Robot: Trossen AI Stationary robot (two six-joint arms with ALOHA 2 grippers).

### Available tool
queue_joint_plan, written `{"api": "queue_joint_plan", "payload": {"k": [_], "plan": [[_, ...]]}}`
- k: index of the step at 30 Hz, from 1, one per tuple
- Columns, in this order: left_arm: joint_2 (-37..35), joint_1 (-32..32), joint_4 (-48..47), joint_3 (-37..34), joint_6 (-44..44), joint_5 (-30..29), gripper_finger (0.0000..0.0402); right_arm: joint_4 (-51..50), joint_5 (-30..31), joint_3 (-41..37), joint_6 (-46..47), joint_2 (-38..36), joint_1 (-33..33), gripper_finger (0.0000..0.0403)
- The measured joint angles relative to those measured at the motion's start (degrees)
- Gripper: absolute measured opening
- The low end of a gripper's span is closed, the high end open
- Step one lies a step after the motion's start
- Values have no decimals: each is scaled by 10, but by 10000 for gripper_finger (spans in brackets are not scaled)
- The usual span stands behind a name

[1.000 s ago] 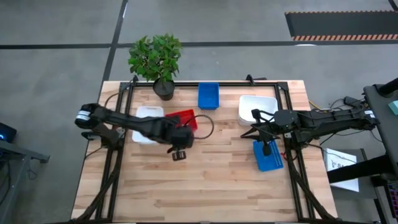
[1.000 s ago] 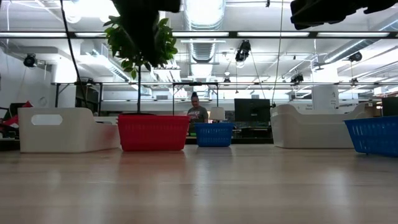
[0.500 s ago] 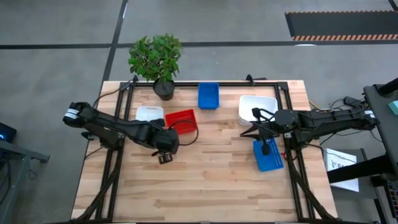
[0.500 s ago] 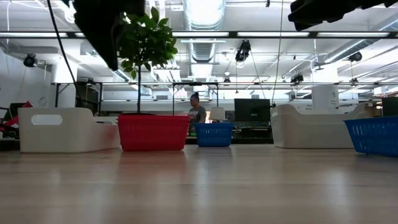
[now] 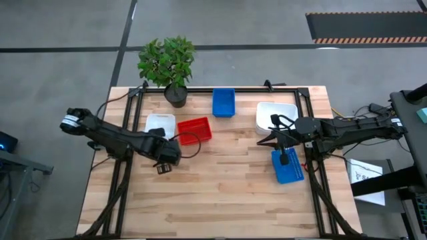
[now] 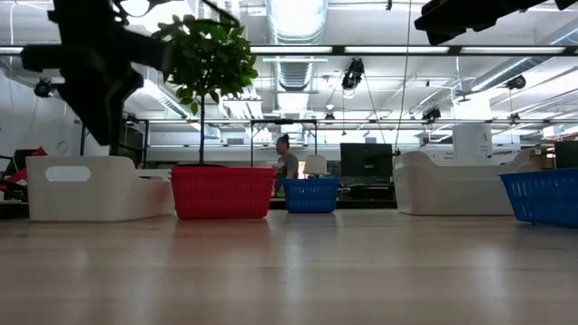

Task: Stack baskets by color
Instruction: Stack the left white bin on the left stacked white bins

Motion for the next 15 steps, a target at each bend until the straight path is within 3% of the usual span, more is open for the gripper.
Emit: {"api": "queue_joint_plan", "payload": {"k": [15], "plan": [[0, 0, 18, -80, 0, 1, 125, 4, 0, 0, 9, 0, 0, 9]]}}
